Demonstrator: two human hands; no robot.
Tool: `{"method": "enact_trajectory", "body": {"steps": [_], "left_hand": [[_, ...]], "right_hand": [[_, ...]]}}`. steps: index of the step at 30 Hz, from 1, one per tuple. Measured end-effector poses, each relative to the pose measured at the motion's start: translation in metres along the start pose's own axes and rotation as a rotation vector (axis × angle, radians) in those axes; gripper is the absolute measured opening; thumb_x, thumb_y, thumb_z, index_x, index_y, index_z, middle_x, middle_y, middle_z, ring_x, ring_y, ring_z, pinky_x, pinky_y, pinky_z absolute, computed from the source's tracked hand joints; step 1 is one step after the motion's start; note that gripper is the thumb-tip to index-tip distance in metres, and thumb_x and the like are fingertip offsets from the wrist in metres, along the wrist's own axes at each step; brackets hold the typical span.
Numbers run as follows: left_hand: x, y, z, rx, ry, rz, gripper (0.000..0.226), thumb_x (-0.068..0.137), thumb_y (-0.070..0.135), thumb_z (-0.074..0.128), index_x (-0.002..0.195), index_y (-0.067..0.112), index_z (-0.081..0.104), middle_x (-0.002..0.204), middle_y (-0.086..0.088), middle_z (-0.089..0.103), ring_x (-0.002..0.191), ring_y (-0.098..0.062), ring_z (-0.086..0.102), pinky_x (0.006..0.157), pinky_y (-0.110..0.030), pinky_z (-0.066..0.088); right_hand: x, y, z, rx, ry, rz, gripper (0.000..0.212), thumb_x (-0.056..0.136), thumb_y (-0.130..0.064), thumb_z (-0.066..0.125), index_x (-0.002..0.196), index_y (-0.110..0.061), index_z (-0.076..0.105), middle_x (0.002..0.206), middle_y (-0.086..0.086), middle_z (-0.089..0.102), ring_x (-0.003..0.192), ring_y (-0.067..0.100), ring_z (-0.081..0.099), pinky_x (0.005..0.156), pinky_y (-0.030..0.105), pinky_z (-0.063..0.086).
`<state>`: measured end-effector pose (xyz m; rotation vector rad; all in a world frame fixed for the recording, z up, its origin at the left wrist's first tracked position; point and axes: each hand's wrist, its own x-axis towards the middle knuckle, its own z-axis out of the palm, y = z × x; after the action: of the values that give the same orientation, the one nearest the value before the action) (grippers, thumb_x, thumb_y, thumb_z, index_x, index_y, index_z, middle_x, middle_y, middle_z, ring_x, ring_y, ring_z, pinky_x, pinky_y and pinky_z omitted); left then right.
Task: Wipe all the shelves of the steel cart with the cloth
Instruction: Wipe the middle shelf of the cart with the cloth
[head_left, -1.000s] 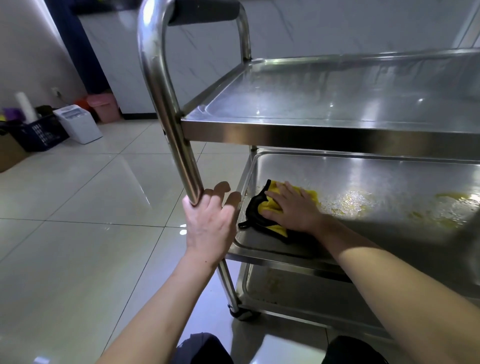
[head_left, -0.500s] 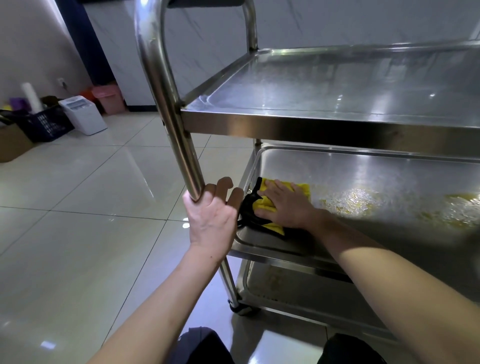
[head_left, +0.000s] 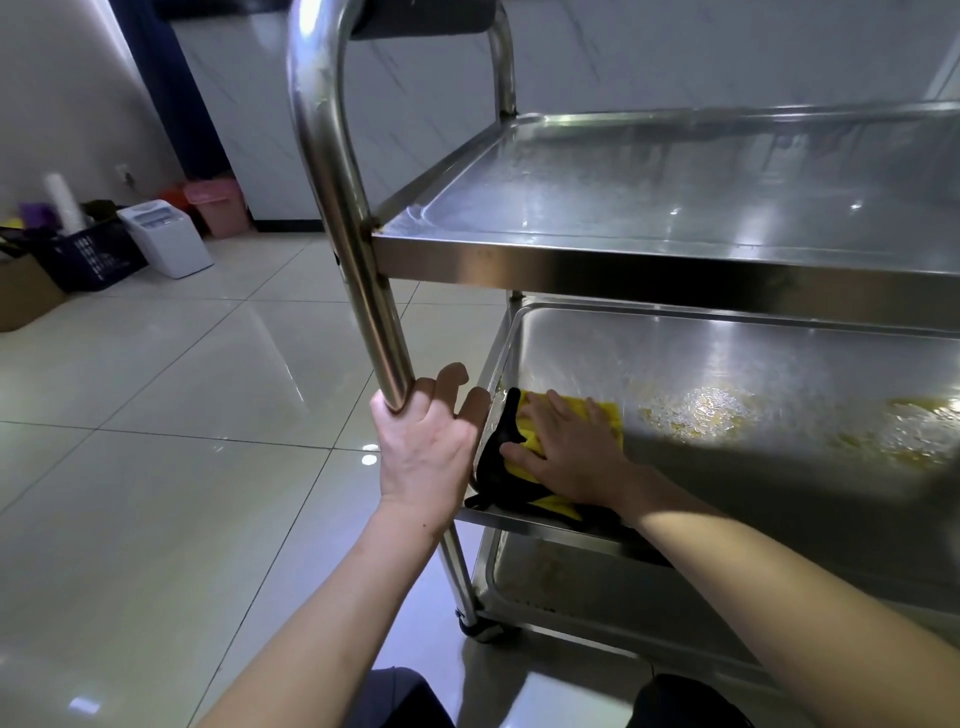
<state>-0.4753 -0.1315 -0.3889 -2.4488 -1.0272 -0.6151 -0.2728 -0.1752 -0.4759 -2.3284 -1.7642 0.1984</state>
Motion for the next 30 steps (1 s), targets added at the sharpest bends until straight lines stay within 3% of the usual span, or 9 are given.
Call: {"method": "enact_trajectory", "body": {"steps": [2, 5, 9, 13, 17, 24, 30], "left_hand": [[0.0, -0.001, 0.002, -0.001, 0.005, 0.004, 0.036, 0.031, -0.01, 0.083, 0.045, 0.013, 0.058, 0.05, -0.005, 0.035, 0.061, -0.03, 0.049, 0.088, -0.042, 0.027], [0.0, -0.002, 0.004, -0.009, 0.02, 0.021, 0.035, 0.032, -0.01, 0.082, 0.046, 0.012, 0.057, 0.056, -0.004, 0.023, 0.061, -0.03, 0.047, 0.087, -0.043, 0.027], [0.0, -0.002, 0.007, 0.022, 0.021, 0.023, 0.034, 0.032, -0.008, 0.082, 0.045, 0.013, 0.058, 0.049, -0.005, 0.033, 0.06, -0.028, 0.047, 0.087, -0.044, 0.027], [0.001, -0.004, 0.011, 0.014, 0.073, 0.041, 0.034, 0.033, -0.009, 0.08, 0.044, 0.013, 0.056, 0.059, -0.003, 0.018, 0.059, -0.027, 0.044, 0.086, -0.044, 0.028], [0.001, -0.005, 0.016, -0.005, 0.107, 0.047, 0.031, 0.036, -0.012, 0.071, 0.044, 0.012, 0.052, 0.061, -0.003, 0.017, 0.059, -0.027, 0.04, 0.082, -0.042, 0.029], [0.001, -0.004, 0.022, -0.018, 0.214, 0.043, 0.019, 0.046, -0.009, 0.05, 0.045, 0.01, 0.05, 0.063, -0.004, 0.016, 0.059, -0.026, 0.038, 0.077, -0.048, 0.044], [0.002, -0.005, 0.03, 0.016, 0.271, 0.024, 0.019, 0.051, -0.007, 0.054, 0.046, 0.011, 0.055, 0.061, -0.004, 0.018, 0.061, -0.026, 0.036, 0.085, -0.041, 0.028]], "right_hand": [[0.01, 0.006, -0.002, -0.025, -0.009, 0.008, 0.085, 0.099, -0.077, 0.026, 0.164, -0.024, 0.014, 0.174, 0.002, 0.013, 0.161, 0.018, 0.004, 0.128, 0.056, 0.0], [0.032, 0.016, -0.004, -0.092, -0.041, 0.03, 0.089, 0.099, -0.078, 0.019, 0.167, -0.023, 0.004, 0.175, -0.002, 0.004, 0.161, 0.017, -0.001, 0.129, 0.052, 0.001], [0.059, 0.026, -0.003, -0.115, -0.025, 0.057, 0.089, 0.097, -0.079, 0.017, 0.167, -0.025, 0.009, 0.175, -0.007, 0.004, 0.161, 0.016, 0.001, 0.128, 0.054, 0.004], [0.082, 0.032, -0.007, -0.108, -0.015, 0.082, 0.089, 0.097, -0.079, 0.019, 0.167, -0.025, 0.011, 0.175, -0.007, 0.006, 0.161, 0.015, 0.003, 0.128, 0.055, 0.006], [0.1, 0.035, -0.009, -0.097, -0.002, 0.111, 0.09, 0.096, -0.081, 0.016, 0.167, -0.025, 0.01, 0.175, -0.007, 0.007, 0.161, 0.016, 0.005, 0.127, 0.055, 0.007], [0.117, 0.039, -0.01, -0.125, -0.027, 0.116, 0.091, 0.095, -0.083, 0.016, 0.168, -0.027, 0.007, 0.175, -0.008, 0.004, 0.161, 0.017, 0.004, 0.127, 0.057, 0.007], [0.122, 0.039, -0.012, -0.142, -0.058, 0.093, 0.084, 0.097, -0.08, 0.019, 0.166, -0.033, 0.011, 0.174, -0.013, 0.006, 0.161, 0.017, 0.003, 0.126, 0.06, 0.006]]}}
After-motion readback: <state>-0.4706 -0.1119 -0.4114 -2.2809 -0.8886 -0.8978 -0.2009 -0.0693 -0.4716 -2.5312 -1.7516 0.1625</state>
